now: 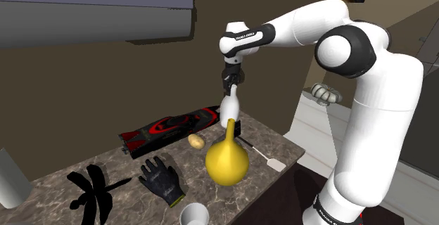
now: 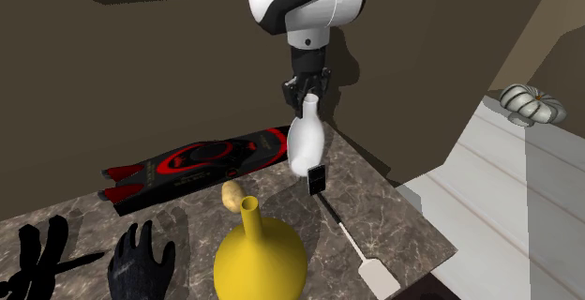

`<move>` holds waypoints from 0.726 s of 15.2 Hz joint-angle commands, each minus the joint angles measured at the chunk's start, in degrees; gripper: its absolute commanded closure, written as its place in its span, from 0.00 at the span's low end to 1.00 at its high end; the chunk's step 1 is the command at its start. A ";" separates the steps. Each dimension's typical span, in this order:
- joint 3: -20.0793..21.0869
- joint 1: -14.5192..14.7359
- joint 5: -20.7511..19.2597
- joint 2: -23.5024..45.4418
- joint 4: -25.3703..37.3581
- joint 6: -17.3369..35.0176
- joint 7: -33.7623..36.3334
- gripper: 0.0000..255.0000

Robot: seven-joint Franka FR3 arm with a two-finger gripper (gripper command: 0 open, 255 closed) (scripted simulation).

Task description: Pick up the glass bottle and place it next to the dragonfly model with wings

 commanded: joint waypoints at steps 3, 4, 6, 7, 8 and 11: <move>-0.04 0.01 -0.16 -0.68 2.28 -2.94 0.06 1.00; -0.04 0.01 -0.18 -0.78 2.92 -3.68 0.07 1.00; -0.06 0.01 -0.22 -0.94 4.25 -5.17 0.08 1.00; -0.06 0.00 -0.23 -1.01 4.94 -5.92 0.08 1.00; -0.07 0.00 -0.25 -1.06 5.65 -6.67 0.08 1.00; -0.09 -0.03 -0.27 -1.13 7.87 -8.96 0.07 1.00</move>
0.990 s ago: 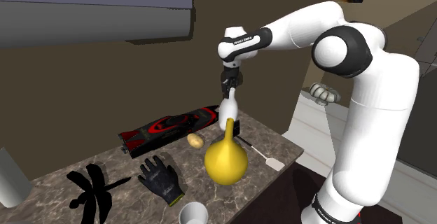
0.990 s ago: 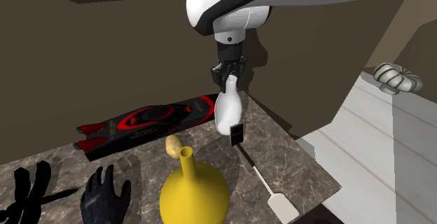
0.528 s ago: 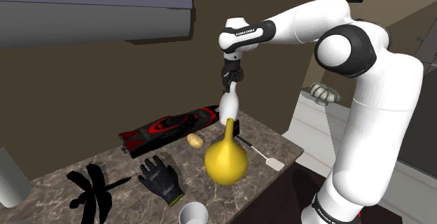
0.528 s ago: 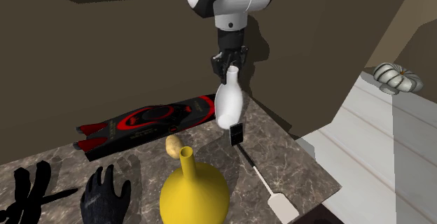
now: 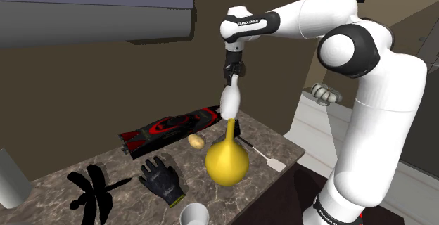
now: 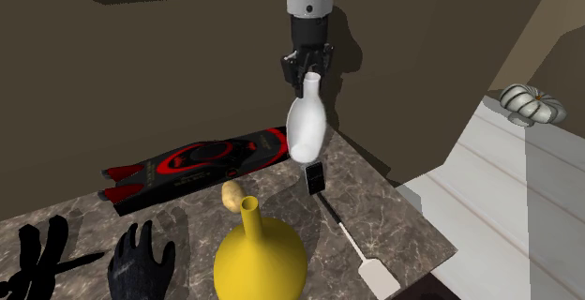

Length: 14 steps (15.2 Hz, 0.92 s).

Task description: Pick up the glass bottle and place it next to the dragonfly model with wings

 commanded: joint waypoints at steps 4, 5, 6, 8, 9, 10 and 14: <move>1.51 2.29 -0.74 -3.37 -2.92 -0.40 3.87 1.00; 2.05 3.04 -0.92 -4.34 -4.14 -0.15 5.19 1.00; 2.62 3.77 -1.08 -5.26 -5.29 0.07 6.51 1.00; 3.82 5.18 -1.32 -6.93 -7.34 0.45 9.16 1.00; 4.44 5.87 -1.40 -7.68 -8.25 0.60 10.49 1.00; 5.08 6.55 -1.46 -8.38 -9.09 0.74 11.83 1.00; 7.73 9.23 -1.50 -10.61 -11.75 1.13 17.17 1.00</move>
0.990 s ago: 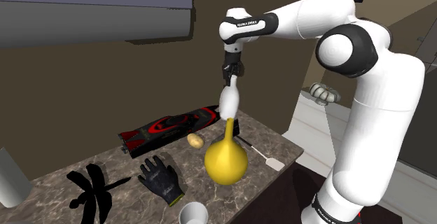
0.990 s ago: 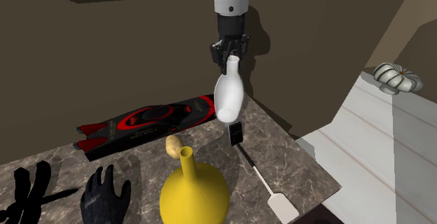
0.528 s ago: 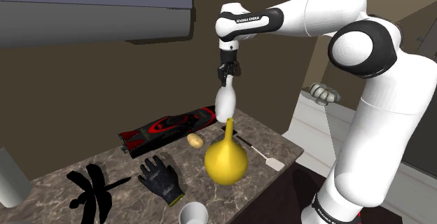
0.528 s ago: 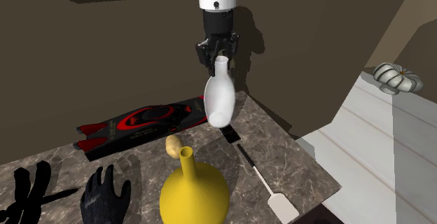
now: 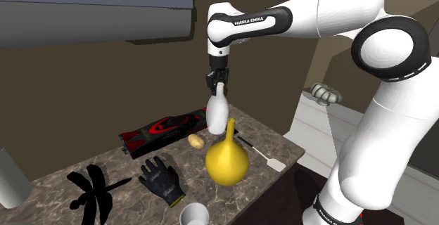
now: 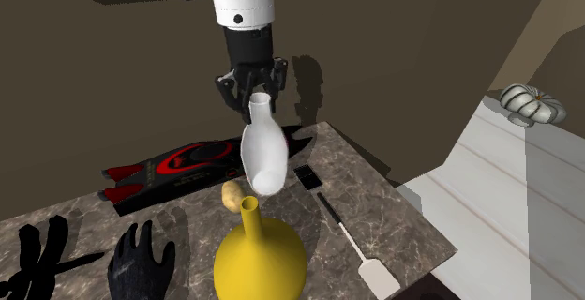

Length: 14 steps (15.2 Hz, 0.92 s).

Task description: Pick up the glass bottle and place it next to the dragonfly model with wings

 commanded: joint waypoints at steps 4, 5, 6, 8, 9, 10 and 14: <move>3.59 3.45 0.18 -2.25 -2.56 0.29 7.09 1.00; 4.28 4.12 0.26 -2.45 -2.79 0.31 8.44 1.00; 4.99 4.77 0.34 -2.59 -2.95 0.32 9.78 1.00; 6.42 6.07 0.51 -2.70 -3.07 0.33 12.47 1.00; 7.14 6.73 0.59 -2.67 -3.03 0.32 13.81 1.00; 7.85 7.38 0.67 -2.59 -2.93 0.30 15.16 1.00; 10.68 10.01 0.89 -1.69 -1.85 0.13 20.57 1.00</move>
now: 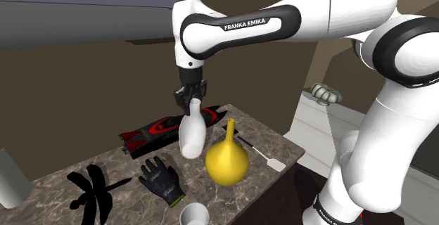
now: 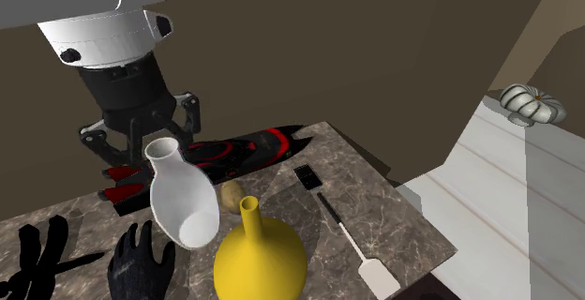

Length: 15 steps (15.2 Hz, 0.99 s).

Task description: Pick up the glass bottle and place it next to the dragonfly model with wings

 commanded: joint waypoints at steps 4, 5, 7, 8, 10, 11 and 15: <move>3.51 3.33 0.04 1.79 2.11 -0.28 6.94 1.00; 4.19 4.00 -0.01 2.38 2.82 -0.40 8.31 1.00; 5.52 5.36 -0.19 3.73 4.46 -0.69 11.04 1.00; 6.16 6.07 -0.33 4.50 5.38 -0.86 12.40 1.00; 7.39 7.51 -0.68 6.20 7.46 -1.26 15.13 1.00; 8.00 8.23 -0.90 7.13 8.61 -1.50 16.49 1.00; 10.17 11.39 -2.10 11.48 14.07 -2.75 21.90 1.00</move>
